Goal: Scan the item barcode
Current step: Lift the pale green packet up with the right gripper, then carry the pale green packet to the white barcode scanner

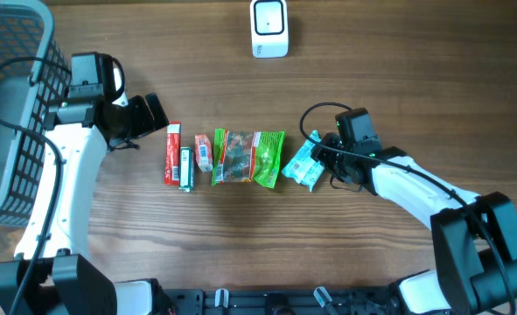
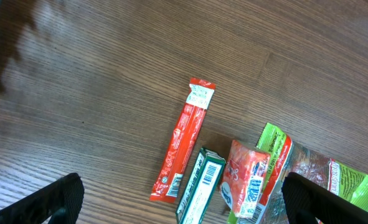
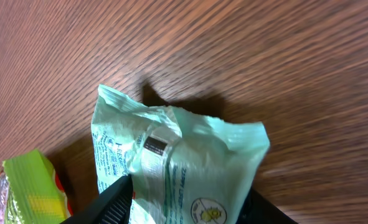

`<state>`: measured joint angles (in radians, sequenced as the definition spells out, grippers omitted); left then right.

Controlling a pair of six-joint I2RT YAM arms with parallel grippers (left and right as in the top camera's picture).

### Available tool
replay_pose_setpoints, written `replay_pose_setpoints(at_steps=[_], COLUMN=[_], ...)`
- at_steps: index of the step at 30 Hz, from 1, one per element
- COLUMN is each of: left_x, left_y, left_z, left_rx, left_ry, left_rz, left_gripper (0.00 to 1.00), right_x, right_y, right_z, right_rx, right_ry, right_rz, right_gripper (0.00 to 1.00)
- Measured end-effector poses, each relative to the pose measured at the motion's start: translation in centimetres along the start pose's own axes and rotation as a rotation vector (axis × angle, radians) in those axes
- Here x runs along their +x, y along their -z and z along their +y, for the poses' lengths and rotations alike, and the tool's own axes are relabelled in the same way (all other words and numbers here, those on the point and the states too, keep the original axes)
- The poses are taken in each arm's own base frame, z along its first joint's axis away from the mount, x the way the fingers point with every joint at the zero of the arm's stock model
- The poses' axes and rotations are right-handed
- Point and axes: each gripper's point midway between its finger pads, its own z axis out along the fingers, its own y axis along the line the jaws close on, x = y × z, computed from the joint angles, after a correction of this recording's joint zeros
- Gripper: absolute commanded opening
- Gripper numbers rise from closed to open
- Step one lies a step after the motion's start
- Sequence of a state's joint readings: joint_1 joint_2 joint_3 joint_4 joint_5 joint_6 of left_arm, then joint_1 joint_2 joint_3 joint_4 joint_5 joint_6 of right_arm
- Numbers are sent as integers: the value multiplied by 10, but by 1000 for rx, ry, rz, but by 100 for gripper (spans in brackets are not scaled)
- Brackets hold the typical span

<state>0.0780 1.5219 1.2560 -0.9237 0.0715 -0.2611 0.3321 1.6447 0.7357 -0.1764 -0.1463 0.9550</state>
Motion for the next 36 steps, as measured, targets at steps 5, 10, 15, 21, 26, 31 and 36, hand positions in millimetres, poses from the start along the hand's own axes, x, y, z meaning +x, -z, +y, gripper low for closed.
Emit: replay_pose_setpoints(at_steps=[5,10,15,21,26,31,36], left_x=[0,0,0,0,0,0,0], left_y=[0,0,0,0,0,0,0], left_z=[0,0,0,0,0,0,0], left_rx=[0,0,0,0,0,0,0], left_ry=[0,0,0,0,0,0,0], left_rz=[0,0,0,0,0,0,0], left_gripper=[100,100,100,100,100,100,100], right_x=[1,-4,-33,-29,-30,-29,-31], right_y=[-2,11,65,107,110,110,123], right_z=[3,2,20,43,48,47,53], right_rx=[-6,-53,-233,-347,-361,-352,-336], right_ry=[57,229,419,775,911,981,999], right_rz=[3,32,-64,-159,-199,-206,-170], right_gripper=[5,4,4,4,4,4,4])
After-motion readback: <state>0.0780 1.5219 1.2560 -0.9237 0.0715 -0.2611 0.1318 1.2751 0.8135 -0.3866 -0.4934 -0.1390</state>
